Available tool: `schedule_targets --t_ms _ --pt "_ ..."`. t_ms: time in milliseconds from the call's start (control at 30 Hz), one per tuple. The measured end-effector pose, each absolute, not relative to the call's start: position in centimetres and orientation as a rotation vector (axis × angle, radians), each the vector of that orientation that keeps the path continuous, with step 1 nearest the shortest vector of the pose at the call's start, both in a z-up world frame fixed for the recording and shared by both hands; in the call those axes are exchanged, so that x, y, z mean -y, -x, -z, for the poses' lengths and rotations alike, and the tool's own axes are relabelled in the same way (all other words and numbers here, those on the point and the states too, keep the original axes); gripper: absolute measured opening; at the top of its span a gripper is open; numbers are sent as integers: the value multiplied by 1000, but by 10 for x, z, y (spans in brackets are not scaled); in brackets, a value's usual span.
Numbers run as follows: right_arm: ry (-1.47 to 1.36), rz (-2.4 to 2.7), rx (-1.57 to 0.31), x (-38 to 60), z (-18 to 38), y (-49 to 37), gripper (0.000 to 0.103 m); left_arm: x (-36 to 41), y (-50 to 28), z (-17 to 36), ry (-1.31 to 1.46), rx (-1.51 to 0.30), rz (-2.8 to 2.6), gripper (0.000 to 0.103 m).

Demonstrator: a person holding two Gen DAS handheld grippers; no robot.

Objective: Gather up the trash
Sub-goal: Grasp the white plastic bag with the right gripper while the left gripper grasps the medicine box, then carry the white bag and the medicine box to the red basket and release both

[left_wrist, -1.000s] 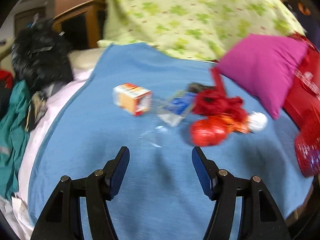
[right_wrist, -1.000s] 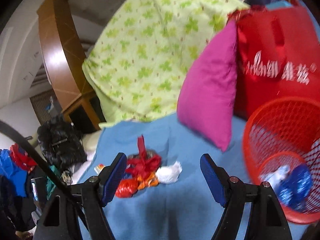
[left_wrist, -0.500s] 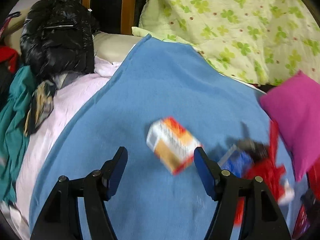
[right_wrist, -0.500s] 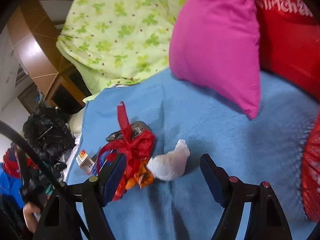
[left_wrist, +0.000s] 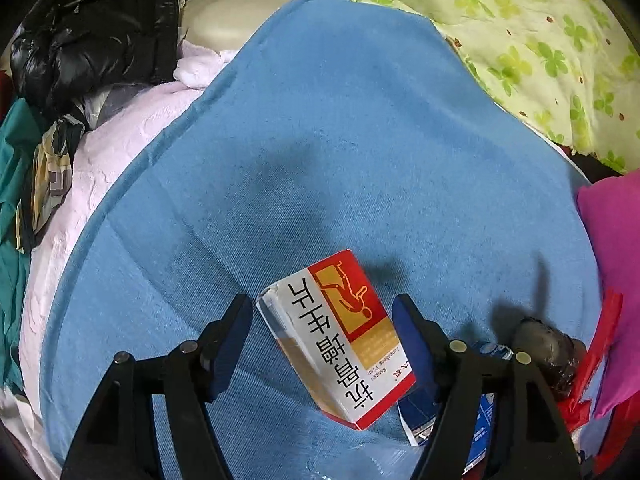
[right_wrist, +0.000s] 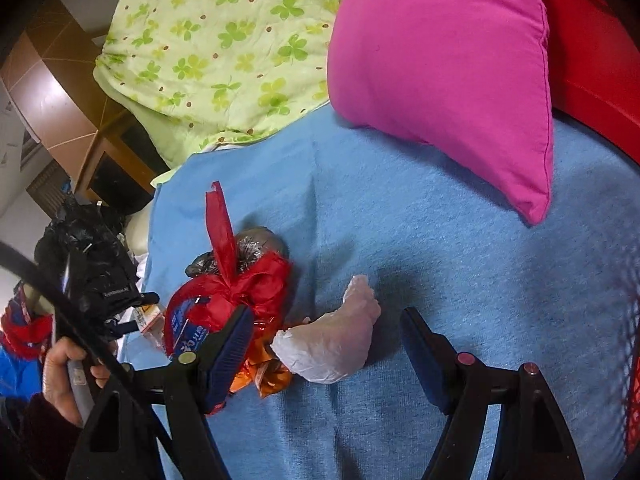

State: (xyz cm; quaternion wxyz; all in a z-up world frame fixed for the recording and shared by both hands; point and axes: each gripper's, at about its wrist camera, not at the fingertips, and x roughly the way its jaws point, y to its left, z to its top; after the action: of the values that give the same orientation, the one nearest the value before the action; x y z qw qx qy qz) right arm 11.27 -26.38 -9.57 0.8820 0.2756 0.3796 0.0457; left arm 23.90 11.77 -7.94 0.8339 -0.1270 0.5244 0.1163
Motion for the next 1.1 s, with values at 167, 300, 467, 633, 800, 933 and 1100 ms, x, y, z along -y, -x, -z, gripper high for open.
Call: schedule_targets --t_ms 167,300,467,633,800,933,1100 --pt "-674 -118 -812 272 101 -117 78 -119 -237 86 259 -1166 -207 74" --pt "-729 -108 -837 274 107 -120 78 -118 -232 109 227 -1258 -204 60" --pt "-754 -96 -884 271 116 -127 67 -122 -221 104 219 -1217 -174 51" --pt "-722 -86 -936 263 125 -131 44 -129 -205 98 200 -1182 -158 51" --pt "-684 -96 -910 263 117 -122 40 -130 -176 87 162 -1113 -133 51" --pt "-634 -96 -857 265 101 -107 40 -128 -146 69 117 -1041 -120 51" --pt "-578 -117 -786 265 78 -84 40 -123 -96 38 85 -935 -77 51"
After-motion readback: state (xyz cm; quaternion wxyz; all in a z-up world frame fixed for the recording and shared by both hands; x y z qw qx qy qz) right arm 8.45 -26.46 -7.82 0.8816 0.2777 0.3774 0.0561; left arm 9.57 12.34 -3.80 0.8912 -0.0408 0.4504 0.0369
